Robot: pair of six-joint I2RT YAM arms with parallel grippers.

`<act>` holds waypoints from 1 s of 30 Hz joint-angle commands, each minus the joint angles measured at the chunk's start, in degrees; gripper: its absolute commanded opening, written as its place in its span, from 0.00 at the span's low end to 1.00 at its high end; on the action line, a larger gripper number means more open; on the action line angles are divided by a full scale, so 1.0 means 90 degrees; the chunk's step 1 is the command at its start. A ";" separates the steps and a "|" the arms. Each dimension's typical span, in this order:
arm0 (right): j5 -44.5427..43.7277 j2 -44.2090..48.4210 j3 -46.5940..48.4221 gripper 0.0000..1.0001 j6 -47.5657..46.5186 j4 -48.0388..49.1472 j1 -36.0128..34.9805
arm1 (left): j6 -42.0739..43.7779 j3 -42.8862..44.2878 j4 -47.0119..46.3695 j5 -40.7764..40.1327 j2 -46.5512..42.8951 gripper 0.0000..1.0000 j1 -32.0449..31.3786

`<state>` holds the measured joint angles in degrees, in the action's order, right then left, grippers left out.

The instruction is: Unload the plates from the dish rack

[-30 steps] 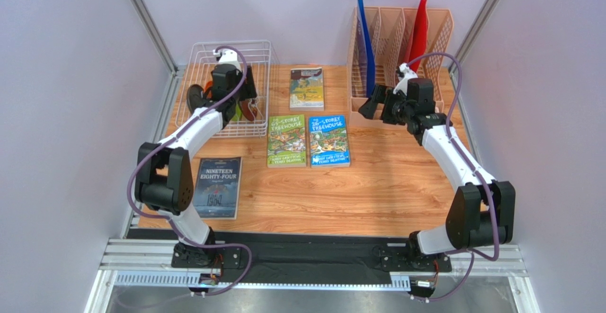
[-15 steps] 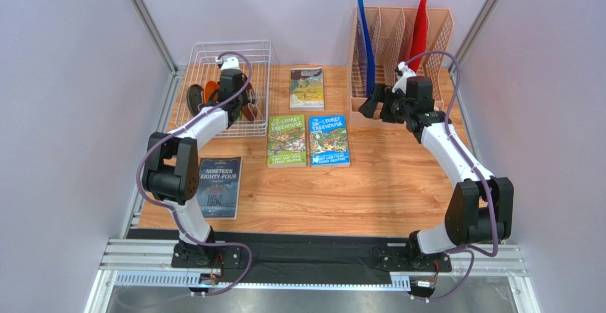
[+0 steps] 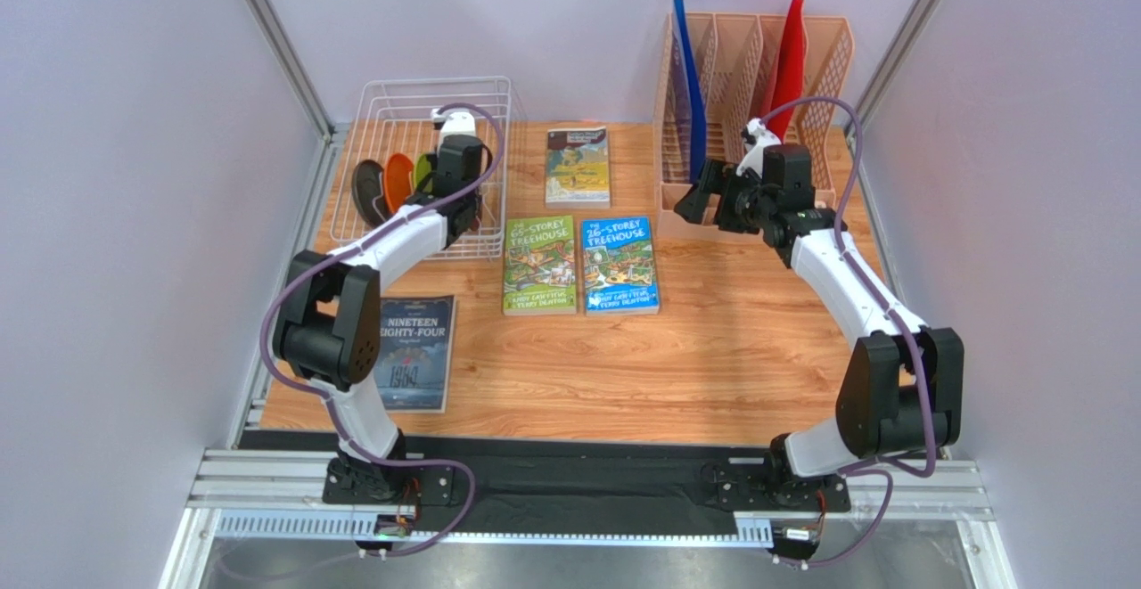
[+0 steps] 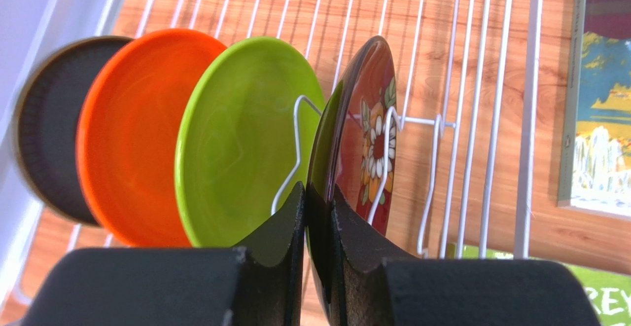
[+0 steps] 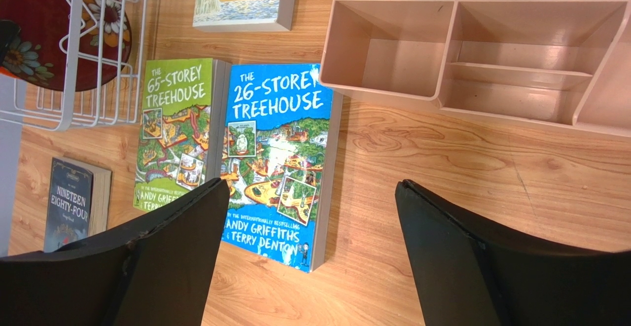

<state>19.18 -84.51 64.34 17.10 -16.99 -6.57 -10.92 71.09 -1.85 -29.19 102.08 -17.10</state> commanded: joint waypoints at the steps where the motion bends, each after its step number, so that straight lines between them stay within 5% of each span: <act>1: -0.0080 0.0112 0.0283 0.89 -0.0084 -0.0006 -0.0022 | 0.0568 0.0226 -0.0136 -0.1052 -0.0716 0.00 -0.0374; 11: -0.0002 0.0386 0.0195 0.90 -0.0084 -0.0104 -0.0071 | 0.0892 0.0334 0.0175 -0.1835 -0.1634 0.00 -0.0531; 19: 0.1139 0.0347 0.0000 0.90 0.0568 0.0705 -0.0451 | -0.0406 -0.0105 0.1445 0.0292 -0.2933 0.00 -0.0531; 30: 0.1941 -0.0589 -0.0185 0.90 0.1790 0.2795 -0.1506 | -0.2360 -0.1764 0.0246 0.2959 -0.3598 0.00 -0.0531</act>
<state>32.84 -85.89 63.40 27.24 -2.07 -17.56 -23.31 58.22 8.84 -13.02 71.68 -21.69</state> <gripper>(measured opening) 0.901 0.175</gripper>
